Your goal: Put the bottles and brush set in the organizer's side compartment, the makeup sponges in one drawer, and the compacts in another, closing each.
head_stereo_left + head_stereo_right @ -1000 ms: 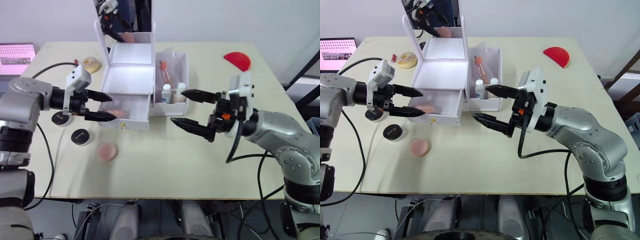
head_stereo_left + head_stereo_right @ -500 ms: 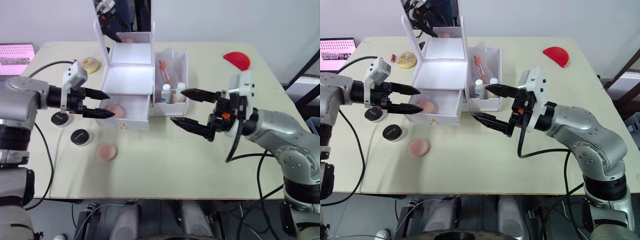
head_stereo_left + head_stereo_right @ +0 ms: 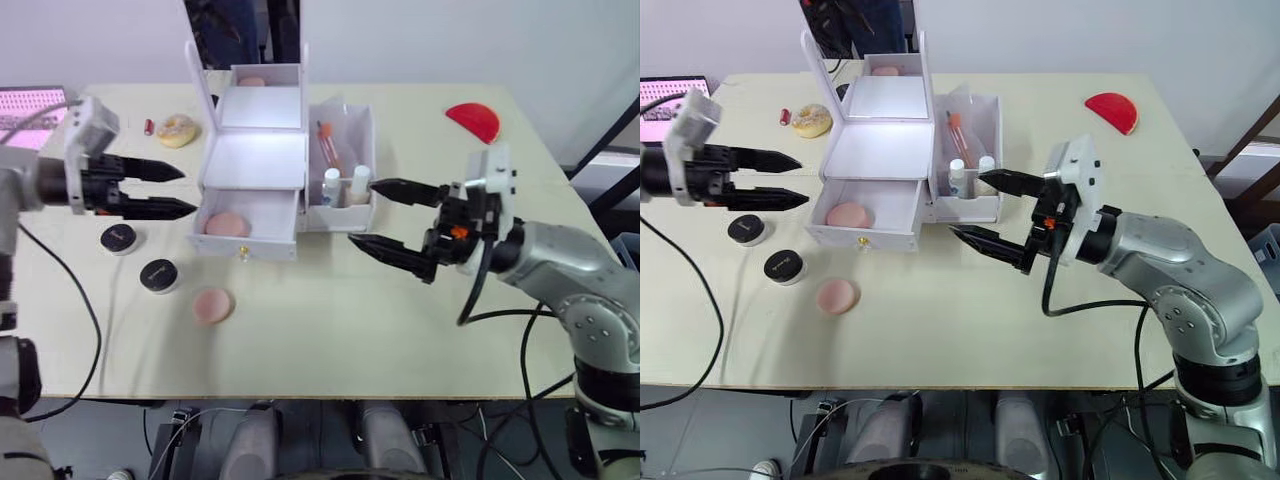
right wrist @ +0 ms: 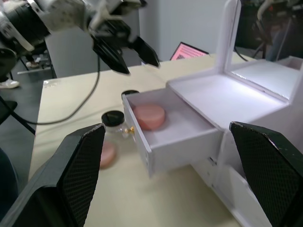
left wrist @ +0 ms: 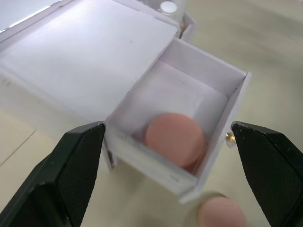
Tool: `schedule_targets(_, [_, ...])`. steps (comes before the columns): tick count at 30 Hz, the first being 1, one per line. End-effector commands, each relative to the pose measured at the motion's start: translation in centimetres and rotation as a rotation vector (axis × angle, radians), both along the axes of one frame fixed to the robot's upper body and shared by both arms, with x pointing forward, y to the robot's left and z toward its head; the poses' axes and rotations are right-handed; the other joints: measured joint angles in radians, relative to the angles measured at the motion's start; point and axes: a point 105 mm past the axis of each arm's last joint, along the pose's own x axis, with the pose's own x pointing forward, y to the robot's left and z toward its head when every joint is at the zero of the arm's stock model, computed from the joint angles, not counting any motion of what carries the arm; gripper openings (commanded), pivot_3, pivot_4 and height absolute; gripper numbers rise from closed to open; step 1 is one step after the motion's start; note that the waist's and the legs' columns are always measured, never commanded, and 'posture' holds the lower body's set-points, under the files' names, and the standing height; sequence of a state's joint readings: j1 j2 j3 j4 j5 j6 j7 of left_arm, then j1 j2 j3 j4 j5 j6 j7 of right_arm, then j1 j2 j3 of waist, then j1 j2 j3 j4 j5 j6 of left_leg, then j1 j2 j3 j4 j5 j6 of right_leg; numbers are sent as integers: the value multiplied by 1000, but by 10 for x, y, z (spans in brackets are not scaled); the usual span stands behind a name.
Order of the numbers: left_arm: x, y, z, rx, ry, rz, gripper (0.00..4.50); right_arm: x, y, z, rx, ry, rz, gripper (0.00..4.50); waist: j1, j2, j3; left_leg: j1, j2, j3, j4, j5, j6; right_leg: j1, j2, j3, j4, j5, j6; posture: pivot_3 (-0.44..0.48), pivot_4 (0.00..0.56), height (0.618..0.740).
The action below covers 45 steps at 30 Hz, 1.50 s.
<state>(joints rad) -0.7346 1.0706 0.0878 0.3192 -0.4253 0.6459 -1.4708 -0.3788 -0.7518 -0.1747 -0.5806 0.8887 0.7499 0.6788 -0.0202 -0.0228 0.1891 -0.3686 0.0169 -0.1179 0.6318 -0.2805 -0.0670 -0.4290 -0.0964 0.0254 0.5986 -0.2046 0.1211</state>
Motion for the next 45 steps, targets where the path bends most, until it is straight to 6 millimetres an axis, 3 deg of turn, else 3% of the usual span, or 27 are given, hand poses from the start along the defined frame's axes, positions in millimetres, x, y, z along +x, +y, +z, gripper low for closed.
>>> schedule_targets(1, [-16,22,14,-29,-62,105,4473,-3,-29,6,-20,-28,-61,4500,1,0,0,0,0,0,0,0,0,0,0,0,0,0,0,0,150,739])
schedule_targets(7, [-44,101,-11,13,-77,425,4473,-2,-92,-20,-79,72,-253,4500,2,-1,0,2,0,0,0,0,0,1,0,0,0,-2,-4,0,150,739])
schedule_targets(16, [-88,187,-33,56,-133,772,4473,-22,-190,-46,-124,102,-508,4500,4,0,0,12,0,1,0,0,0,9,0,0,0,-4,-2,0,150,739])
schedule_targets(20, [-102,213,-36,44,-179,898,4473,-33,-228,-54,-130,118,-604,4500,1,-1,0,13,0,2,-1,0,0,9,0,0,0,-4,-2,0,150,739])
schedule_targets(25, [-114,229,-42,42,-204,982,4473,-39,-246,-65,-148,140,-650,4500,-1,-1,0,13,1,2,-1,0,0,9,0,0,0,-3,-2,0,150,739])
schedule_targets(32, [-116,226,-44,33,-215,960,4473,-30,-238,-65,-123,120,-628,4500,-7,0,-1,13,1,2,-1,0,0,9,0,0,0,-3,-3,0,150,739])
schedule_targets(36, [-106,203,-51,42,-205,856,4473,-22,-208,-53,-121,96,-525,4500,-11,1,-1,13,1,2,-1,0,0,10,-1,1,1,-3,-3,0,150,739])
schedule_targets(43, [-89,103,-80,17,-166,591,4473,-19,-111,-11,-47,64,-177,4500,-22,1,-1,13,1,2,-1,0,0,10,0,1,0,-2,-4,0,150,739])
schedule_targets(45, [-90,62,-92,7,-138,494,4473,-21,-75,-5,-43,71,-43,4500,-24,-1,-1,13,1,3,0,0,-1,10,0,1,0,-1,-6,0,150,739])
